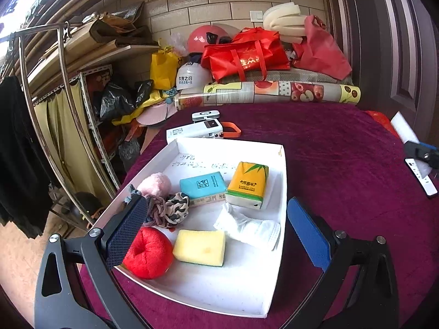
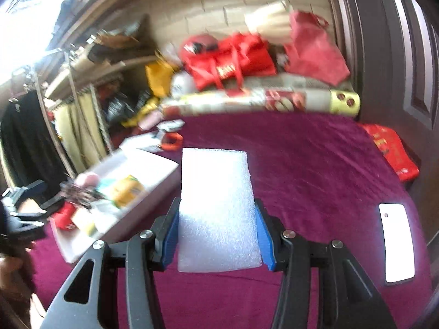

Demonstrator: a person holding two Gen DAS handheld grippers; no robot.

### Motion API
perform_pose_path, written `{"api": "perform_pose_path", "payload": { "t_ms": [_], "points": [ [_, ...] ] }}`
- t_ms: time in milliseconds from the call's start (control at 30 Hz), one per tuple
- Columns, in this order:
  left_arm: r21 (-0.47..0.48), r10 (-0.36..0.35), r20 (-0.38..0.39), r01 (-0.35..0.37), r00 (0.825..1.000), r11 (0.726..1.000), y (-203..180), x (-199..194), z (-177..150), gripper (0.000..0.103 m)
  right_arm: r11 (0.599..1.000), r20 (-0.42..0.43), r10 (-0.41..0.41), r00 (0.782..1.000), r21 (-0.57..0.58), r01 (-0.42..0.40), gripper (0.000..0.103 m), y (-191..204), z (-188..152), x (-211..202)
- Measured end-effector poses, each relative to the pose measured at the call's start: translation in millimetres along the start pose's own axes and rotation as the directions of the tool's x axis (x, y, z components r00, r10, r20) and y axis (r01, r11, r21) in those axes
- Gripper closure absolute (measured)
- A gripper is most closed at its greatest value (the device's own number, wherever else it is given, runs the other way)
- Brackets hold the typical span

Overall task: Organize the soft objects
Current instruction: 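Carry the foam sheet into the white box and open the right tool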

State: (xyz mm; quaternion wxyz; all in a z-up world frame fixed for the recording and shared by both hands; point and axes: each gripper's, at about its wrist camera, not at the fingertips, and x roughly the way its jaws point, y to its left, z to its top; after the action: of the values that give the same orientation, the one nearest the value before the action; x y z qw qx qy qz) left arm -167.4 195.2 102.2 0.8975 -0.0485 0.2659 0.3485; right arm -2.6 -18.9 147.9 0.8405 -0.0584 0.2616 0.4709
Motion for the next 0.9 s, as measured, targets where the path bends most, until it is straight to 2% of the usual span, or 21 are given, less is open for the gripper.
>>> {"api": "perform_pose_path", "payload": {
  "t_ms": [200,633,900],
  "points": [
    [-0.018,0.0,0.015,0.0,1.0,1.0,7,-9,-2,0.0,0.999,0.057,0.052,0.997,-0.019,-0.051,0.054,26,11,-15],
    [-0.066,0.014,0.03,-0.012,0.999,0.998,32,-23,-7,0.0,0.989,0.11,0.137,0.984,-0.064,-0.131,0.054,85,13,-17],
    [-0.107,0.043,0.021,-0.041,0.999,0.993,57,-24,-13,0.0,0.979,0.077,0.19,0.979,-0.09,-0.183,0.054,121,11,6]
  ]
}}
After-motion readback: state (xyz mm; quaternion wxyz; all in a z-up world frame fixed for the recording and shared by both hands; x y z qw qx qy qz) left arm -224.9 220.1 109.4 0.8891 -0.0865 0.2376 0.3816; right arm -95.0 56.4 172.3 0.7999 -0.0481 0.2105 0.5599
